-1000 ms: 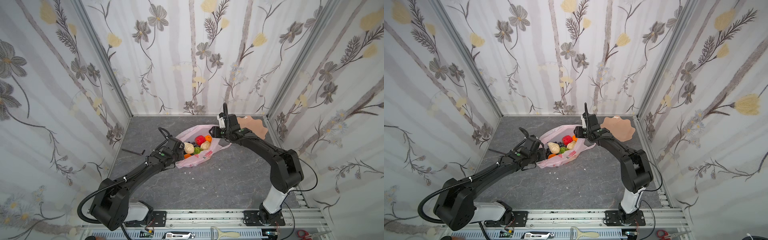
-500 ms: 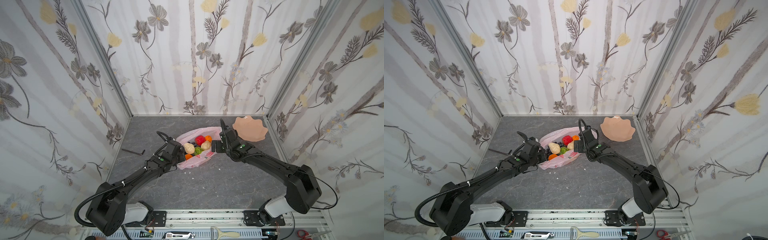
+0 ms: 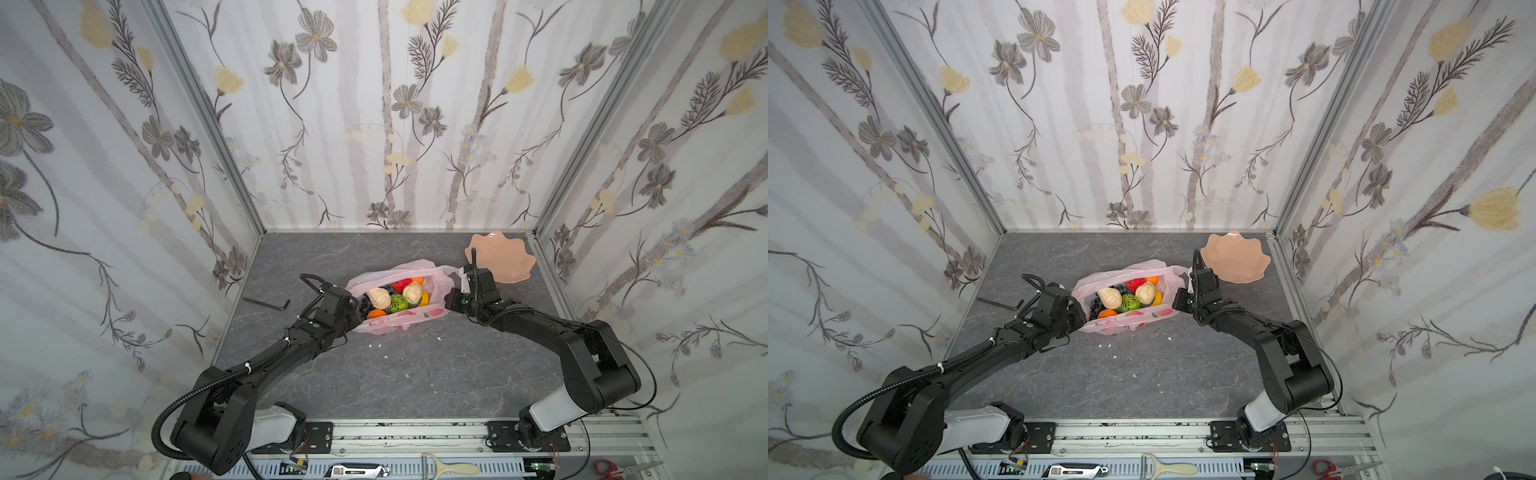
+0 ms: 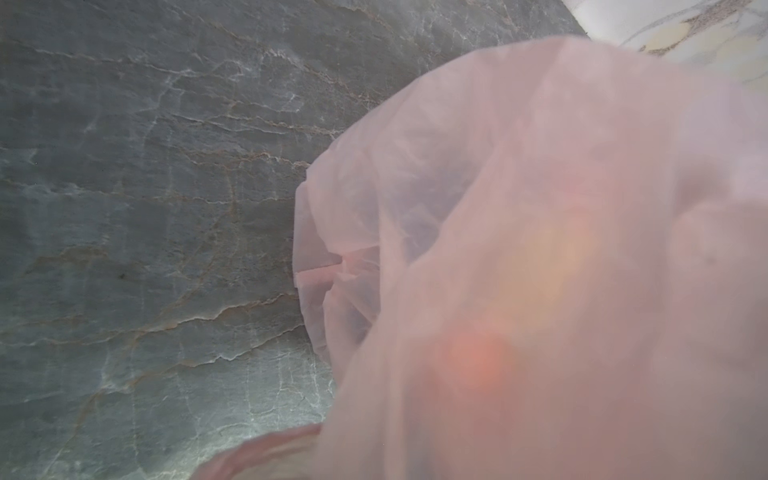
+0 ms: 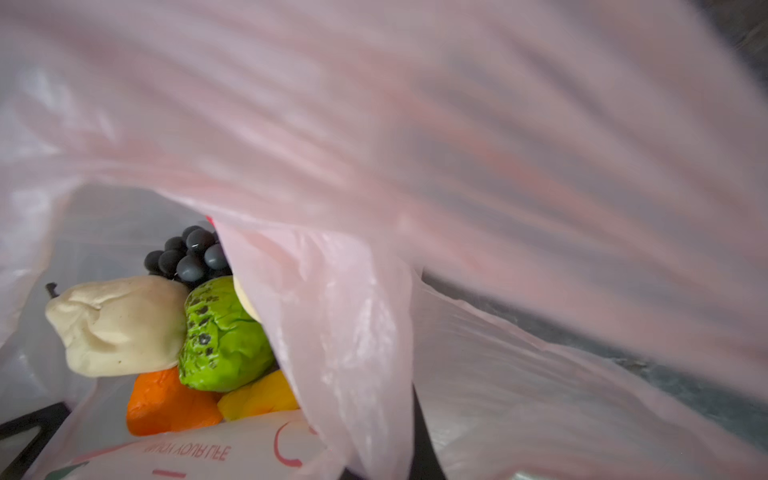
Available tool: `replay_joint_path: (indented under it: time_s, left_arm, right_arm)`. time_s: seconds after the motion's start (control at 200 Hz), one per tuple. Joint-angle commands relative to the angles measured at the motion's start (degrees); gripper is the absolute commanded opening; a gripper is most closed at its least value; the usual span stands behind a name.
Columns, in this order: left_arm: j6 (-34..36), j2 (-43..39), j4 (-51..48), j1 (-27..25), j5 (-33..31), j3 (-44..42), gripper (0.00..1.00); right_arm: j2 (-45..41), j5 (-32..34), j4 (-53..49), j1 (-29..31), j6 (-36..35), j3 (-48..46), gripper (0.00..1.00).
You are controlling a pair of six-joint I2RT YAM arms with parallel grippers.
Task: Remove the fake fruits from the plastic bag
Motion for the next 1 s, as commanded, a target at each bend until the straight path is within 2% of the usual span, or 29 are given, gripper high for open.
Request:
replay_joint_path:
  time_s: [0.0,0.08,0.125,0.265,0.425,0.6,0.779,0.934,0.994]
  left_arm:
    - [0.65,1.17,1.24,-0.44,2.15,0.88,0.21]
    - [1.78,0.38,-2.21,-2.43,-1.77,2.52,0.49]
    - [2.39,-0.69,-5.31,-3.19,-4.42,3.44,0.58]
    - [3.86,-6.04,-15.13,-3.78,-14.04,5.28,0.83]
    - [8.55,-8.69,-24.17,-5.17,-19.29,9.41,0.99]
    - [15.07,-3.66,-31.66,-12.29,-28.25,19.46,1.00]
    - [18.08,7.09,-34.86,-12.65,-36.72,26.47,1.00]
    - [22.07,15.00,-34.72,-12.56,-41.07,30.57,1.00]
    - [22.36,18.18,-34.71,-11.49,-41.56,32.15,0.94]
  right_arm:
    - [-0.30,-6.52,8.48,-0.52,1.07,-0.91,0.00]
    - [-1.03,-5.66,8.23,-0.27,1.04,-0.91,0.00]
    - [-1.49,-4.84,7.45,-0.07,0.67,-0.75,0.00]
    - [-2.66,-1.74,2.77,0.33,-1.85,1.10,0.00]
    - [-4.03,0.64,-0.20,1.11,-3.84,2.30,0.00]
    - [-4.43,3.03,-2.71,2.77,-5.60,3.95,0.00]
    - [-4.95,4.06,-3.44,3.51,-5.96,4.20,0.00]
    - [-5.44,3.96,-3.89,3.69,-6.40,4.20,0.00]
    - [-5.57,3.98,-3.97,3.71,-6.62,4.21,0.00]
